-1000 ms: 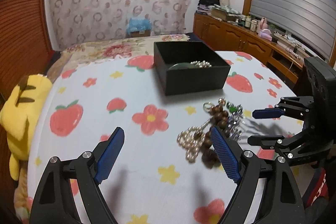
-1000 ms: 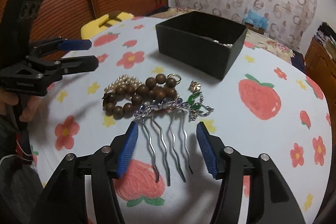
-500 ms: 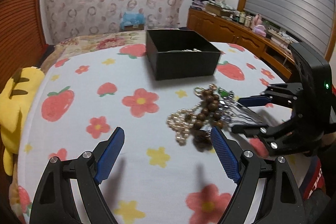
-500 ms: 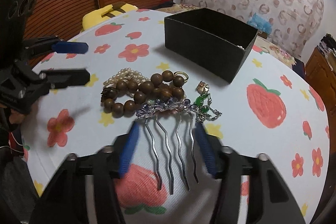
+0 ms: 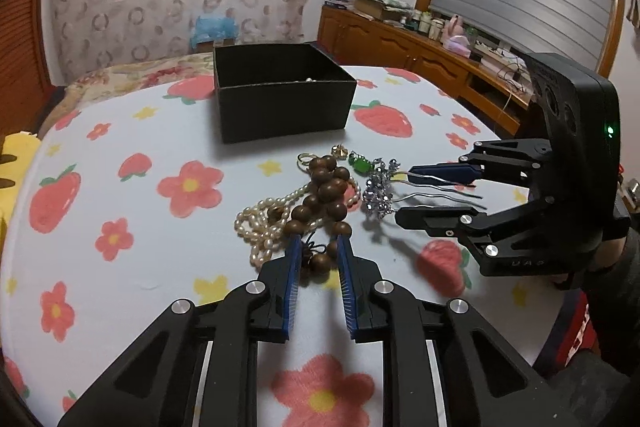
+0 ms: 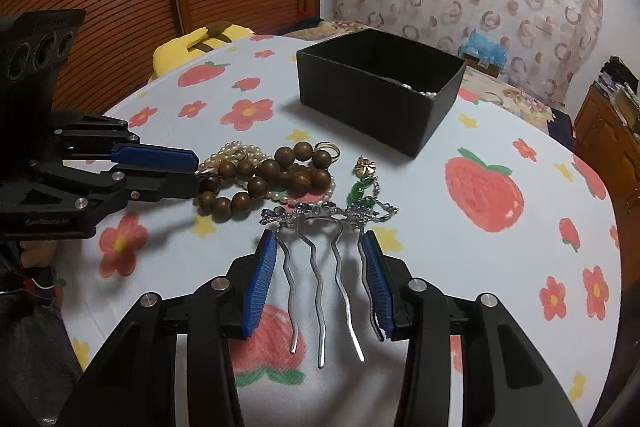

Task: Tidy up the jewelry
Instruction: 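Grasp the wooden bead bracelet with the left tool while the right tool grasps the silver hair comb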

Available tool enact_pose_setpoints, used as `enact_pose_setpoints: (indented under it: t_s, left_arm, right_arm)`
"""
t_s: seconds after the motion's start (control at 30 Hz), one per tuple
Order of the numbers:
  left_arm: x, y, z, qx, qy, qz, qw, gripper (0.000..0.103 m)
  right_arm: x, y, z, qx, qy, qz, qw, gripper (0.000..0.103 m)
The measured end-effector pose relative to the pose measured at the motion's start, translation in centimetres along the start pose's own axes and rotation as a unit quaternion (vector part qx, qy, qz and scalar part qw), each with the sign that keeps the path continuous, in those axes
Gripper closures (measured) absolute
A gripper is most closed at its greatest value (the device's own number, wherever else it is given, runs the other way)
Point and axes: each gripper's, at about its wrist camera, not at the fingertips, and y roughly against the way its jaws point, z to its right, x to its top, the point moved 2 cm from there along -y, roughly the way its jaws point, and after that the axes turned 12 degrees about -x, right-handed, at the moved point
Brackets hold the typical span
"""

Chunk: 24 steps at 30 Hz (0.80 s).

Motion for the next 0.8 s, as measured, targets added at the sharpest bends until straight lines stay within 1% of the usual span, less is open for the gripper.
enact_pose_setpoints:
  t_s: [0.17, 0.27, 0.33, 0.5, 0.67, 0.73, 0.77, 0.8]
  left_arm:
    - [0.0, -1.0, -0.6, 0.018, 0.007, -0.014, 0.9997, 0.086]
    - [0.1, -1.1, -1.0, 0.017, 0.016, -0.012, 0.9997, 0.085]
    - [0.2, -1.1, -1.2, 0.023, 0.016, -0.011, 0.9995, 0.085]
    - [0.4, -1.5, -1.3, 0.020, 0.018, -0.016, 0.9995, 0.076]
    - [0.8, -2.1, -1.8, 0.013, 0.031, -0.020, 0.9992, 0.076]
    - [0.9, -2.2, -1.9, 0.007, 0.033, -0.022, 0.9992, 0.081]
    - [0.9, -2.3, -1.9, 0.008, 0.033, -0.026, 0.9991, 0.089]
    - [0.9, -2.3, -1.7, 0.011, 0.029, -0.026, 0.9992, 0.090]
  right_arm:
    - [-0.1, 0.4, 0.0, -0.002, 0.004, 0.004, 1.000, 0.057]
    - [-0.2, 0.4, 0.1, -0.001, 0.003, 0.004, 1.000, 0.057]
    - [-0.2, 0.4, 0.1, -0.001, 0.002, 0.004, 1.000, 0.057]
    - [-0.3, 0.5, 0.1, -0.002, 0.002, 0.006, 1.000, 0.057]
    - [-0.4, 0.7, 0.4, -0.003, -0.002, 0.007, 1.000, 0.057]
    - [-0.5, 0.7, 0.4, -0.003, -0.003, 0.007, 1.000, 0.057]
    - [-0.6, 0.8, 0.6, -0.003, -0.004, 0.007, 1.000, 0.057]
    - [-0.6, 0.7, 0.6, -0.003, -0.005, 0.006, 1.000, 0.057]
